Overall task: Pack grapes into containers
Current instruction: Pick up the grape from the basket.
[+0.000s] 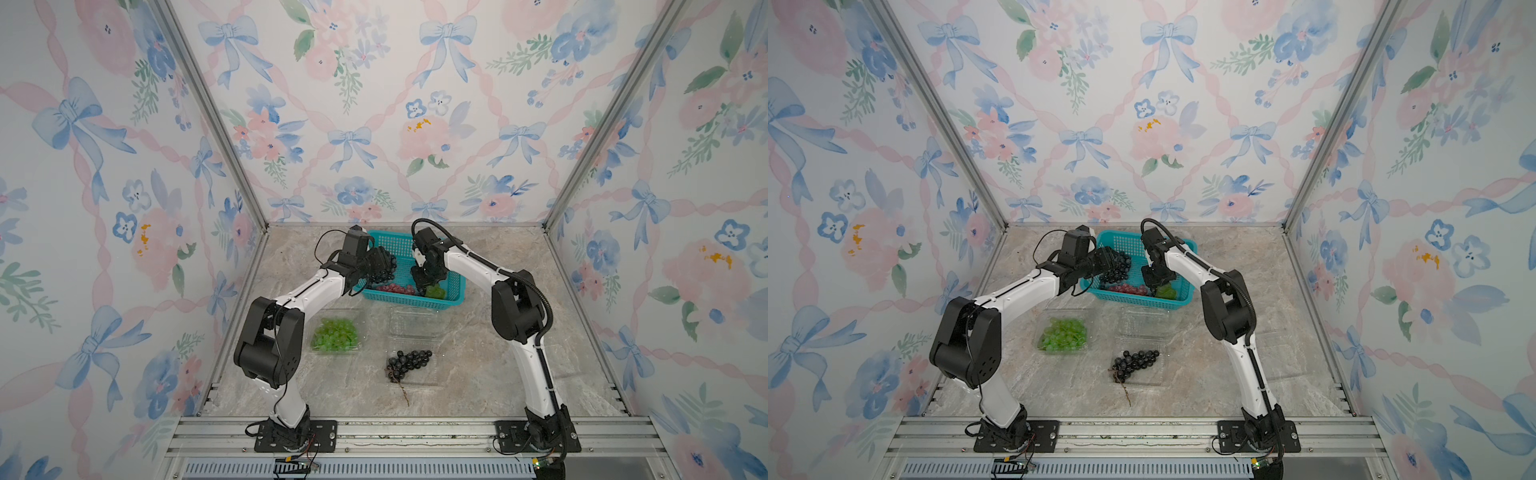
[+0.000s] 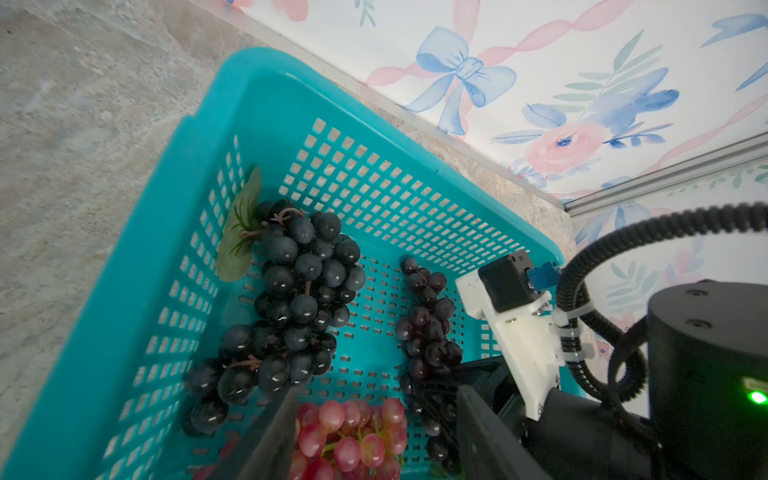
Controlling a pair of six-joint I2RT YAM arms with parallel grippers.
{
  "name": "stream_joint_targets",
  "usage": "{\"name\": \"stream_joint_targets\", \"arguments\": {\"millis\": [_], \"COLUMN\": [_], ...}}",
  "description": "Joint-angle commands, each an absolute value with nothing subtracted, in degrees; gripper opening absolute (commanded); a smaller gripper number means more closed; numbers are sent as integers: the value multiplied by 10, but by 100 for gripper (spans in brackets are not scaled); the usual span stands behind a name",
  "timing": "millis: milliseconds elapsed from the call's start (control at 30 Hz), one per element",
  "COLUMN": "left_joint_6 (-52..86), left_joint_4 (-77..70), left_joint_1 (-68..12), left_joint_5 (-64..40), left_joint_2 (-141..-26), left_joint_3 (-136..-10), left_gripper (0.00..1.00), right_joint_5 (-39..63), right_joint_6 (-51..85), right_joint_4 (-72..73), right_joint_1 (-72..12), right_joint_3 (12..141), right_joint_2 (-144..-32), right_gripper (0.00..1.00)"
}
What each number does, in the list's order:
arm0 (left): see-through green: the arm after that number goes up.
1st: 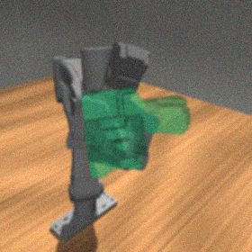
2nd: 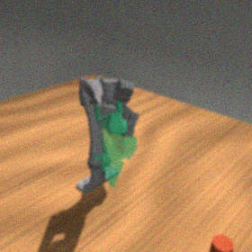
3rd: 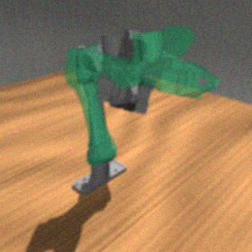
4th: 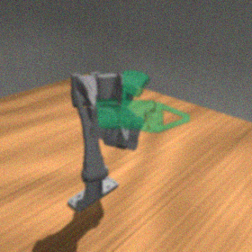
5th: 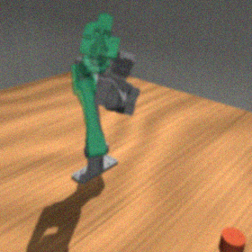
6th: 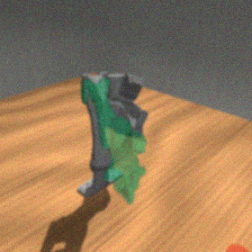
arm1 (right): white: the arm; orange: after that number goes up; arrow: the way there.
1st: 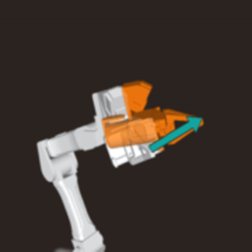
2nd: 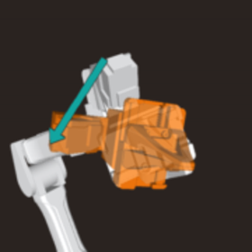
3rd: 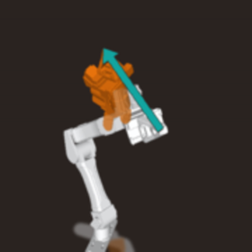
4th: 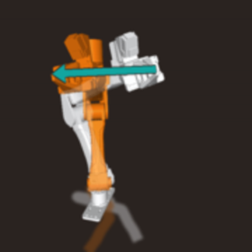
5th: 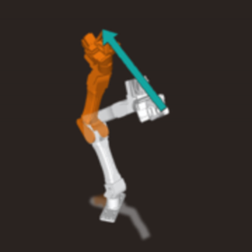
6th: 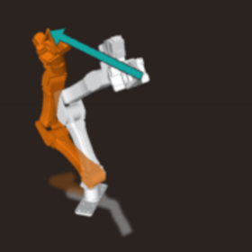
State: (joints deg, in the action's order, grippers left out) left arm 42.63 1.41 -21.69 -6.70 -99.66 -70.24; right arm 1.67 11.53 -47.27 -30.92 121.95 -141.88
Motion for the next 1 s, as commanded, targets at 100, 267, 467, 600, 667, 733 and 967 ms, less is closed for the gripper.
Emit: {"name": "stream_joint_targets", "arguments": {"millis": [100,267,467,600,667,733,967], "left_joint_6": [425,425,425,436,446,448,453], "left_joint_4": [16,16,14,11,4,3,3], "left_joint_1": [-213,-210,-208,-198,-189,-181,-166], "left_joint_5": [-76,-75,-73,-84,-96,-101,-113], "left_joint_2": [-968,-962,-957,-956,-957,-957,-950], "left_joint_3": [-694,-693,-691,-688,-686,-687,-701], "left_gripper": [63,64,64,64,64,64,65], "right_joint_5": [21,24,22,15,12,10,-1], "right_joint_6": [114,100,79,63,59,57,67], "right_joint_4": [-450,-440,-451,-463,-468,-464,-466], "right_joint_1": [-307,-305,-313,-331,-341,-356,-419], "right_joint_3": [1176,1156,1142,1124,1107,1079,989], "right_joint_2": [-1347,-1285,-1226,-1183,-1158,-1128,-1030], "right_gripper": [8,7,7,7,7,7,7]}}
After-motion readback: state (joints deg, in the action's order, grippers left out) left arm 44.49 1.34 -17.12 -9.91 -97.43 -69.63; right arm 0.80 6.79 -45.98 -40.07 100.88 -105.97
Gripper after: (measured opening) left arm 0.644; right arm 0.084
